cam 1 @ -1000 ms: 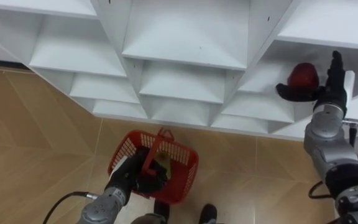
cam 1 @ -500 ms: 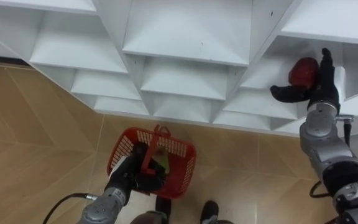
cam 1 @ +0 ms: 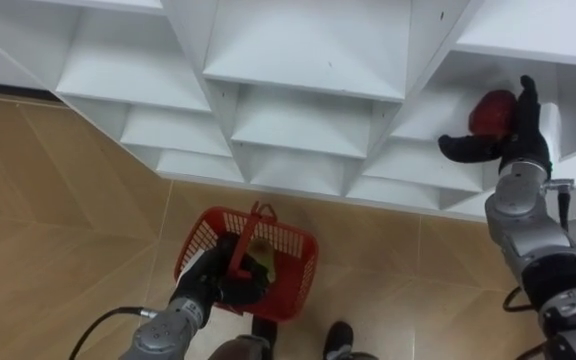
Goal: Collect fruits from the closet
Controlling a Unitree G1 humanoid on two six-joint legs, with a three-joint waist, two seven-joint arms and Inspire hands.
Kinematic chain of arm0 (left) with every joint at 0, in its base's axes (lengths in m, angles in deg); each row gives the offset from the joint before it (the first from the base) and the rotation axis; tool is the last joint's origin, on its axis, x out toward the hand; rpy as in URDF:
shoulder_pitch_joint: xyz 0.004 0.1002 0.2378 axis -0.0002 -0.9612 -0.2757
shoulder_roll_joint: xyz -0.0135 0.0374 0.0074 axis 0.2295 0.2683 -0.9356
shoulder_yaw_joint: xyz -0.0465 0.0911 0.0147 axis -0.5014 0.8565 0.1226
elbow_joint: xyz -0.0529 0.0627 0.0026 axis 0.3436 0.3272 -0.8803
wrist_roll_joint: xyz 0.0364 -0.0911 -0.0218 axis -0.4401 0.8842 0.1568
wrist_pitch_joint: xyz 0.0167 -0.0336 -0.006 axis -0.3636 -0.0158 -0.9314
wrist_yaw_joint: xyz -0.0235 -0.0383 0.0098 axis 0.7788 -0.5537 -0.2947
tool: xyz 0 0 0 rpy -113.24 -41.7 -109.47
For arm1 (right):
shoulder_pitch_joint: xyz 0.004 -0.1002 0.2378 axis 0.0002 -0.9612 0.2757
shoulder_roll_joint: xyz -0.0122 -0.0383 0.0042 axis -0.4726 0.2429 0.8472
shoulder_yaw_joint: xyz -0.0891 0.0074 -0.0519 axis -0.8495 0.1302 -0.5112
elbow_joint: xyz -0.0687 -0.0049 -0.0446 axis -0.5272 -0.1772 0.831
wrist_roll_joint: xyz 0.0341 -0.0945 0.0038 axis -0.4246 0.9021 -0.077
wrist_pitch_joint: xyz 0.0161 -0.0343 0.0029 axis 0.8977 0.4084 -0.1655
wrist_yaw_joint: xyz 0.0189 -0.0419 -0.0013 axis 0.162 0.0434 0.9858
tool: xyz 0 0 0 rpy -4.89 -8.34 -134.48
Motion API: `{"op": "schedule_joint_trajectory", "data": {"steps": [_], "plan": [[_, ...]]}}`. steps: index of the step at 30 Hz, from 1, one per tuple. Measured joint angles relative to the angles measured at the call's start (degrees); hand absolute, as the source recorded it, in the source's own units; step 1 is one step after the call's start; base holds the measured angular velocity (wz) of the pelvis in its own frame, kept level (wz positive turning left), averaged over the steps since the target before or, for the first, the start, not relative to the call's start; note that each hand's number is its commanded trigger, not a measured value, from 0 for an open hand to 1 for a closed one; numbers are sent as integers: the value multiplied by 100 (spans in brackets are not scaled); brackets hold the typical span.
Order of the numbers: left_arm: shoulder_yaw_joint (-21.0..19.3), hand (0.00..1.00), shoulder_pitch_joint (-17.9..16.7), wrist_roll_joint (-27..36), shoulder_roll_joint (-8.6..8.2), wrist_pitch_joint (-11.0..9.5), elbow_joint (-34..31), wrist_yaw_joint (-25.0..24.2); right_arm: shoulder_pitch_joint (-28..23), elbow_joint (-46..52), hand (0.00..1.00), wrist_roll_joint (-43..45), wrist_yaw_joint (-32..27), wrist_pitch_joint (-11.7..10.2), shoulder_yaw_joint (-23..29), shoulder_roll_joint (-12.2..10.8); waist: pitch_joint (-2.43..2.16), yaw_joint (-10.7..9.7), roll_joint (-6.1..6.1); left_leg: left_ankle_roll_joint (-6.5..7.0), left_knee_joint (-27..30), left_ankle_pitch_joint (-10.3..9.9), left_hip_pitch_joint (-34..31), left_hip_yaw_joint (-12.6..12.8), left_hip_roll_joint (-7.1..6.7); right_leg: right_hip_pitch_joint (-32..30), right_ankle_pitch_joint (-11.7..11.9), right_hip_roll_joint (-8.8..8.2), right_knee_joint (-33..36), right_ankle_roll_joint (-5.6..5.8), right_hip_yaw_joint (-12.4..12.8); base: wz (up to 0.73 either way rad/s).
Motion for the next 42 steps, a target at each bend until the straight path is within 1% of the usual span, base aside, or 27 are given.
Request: {"op": "schedule_joint_trajectory", "data": {"steps": [14,15,16,17,20,26,31,34,42], "plan": [[14,100,-15,3,-1,2,-7,-9,17,-1,0,-83,5,1,1,0,-5,3,-7,-3,18,6,1,-6,-3,0,-6,-3,23,-9,0,0],[14,100,-15,2,-1,2,-7,-8,17,-1,32,-84,8,1,2,0,-5,5,-7,-3,21,6,1,-5,-3,0,-9,-4,28,-11,-1,0],[13,100,-15,2,-1,2,-7,-4,17,-1,77,-84,14,1,1,-1,-5,5,-7,-3,24,6,0,-5,-3,0,-11,-6,34,-13,-4,0],[13,100,-14,2,-1,2,-7,-2,17,-1,100,-83,17,2,1,-1,-5,6,-7,-3,25,6,0,-5,-3,-1,-12,-6,36,-14,-4,0],[15,100,-13,5,0,2,-7,8,17,0,100,-106,31,7,0,0,-5,3,-7,-4,29,6,0,-4,-3,-2,-13,-8,45,-15,-5,0],[15,100,-7,5,-2,3,-3,31,74,0,100,-105,-137,6,4,57,-8,-16,-12,-6,42,9,7,-5,-3,0,-14,-16,75,-18,-13,0],[19,100,-7,5,-2,45,-2,61,70,0,100,-121,-133,9,-4,52,-8,-16,-12,-10,41,28,13,-4,-3,-1,-18,-21,87,-25,-19,0],[35,100,-7,6,-4,46,-2,102,69,0,100,-138,-77,38,-13,6,-8,-13,-12,-11,41,32,13,-5,-3,-1,-19,-24,91,-27,-26,0],[52,100,-5,6,-4,46,-2,177,69,0,100,-138,-79,42,-11,8,-8,-14,-12,-10,40,32,11,-5,-6,0,-23,-35,93,-32,-49,0]]}}
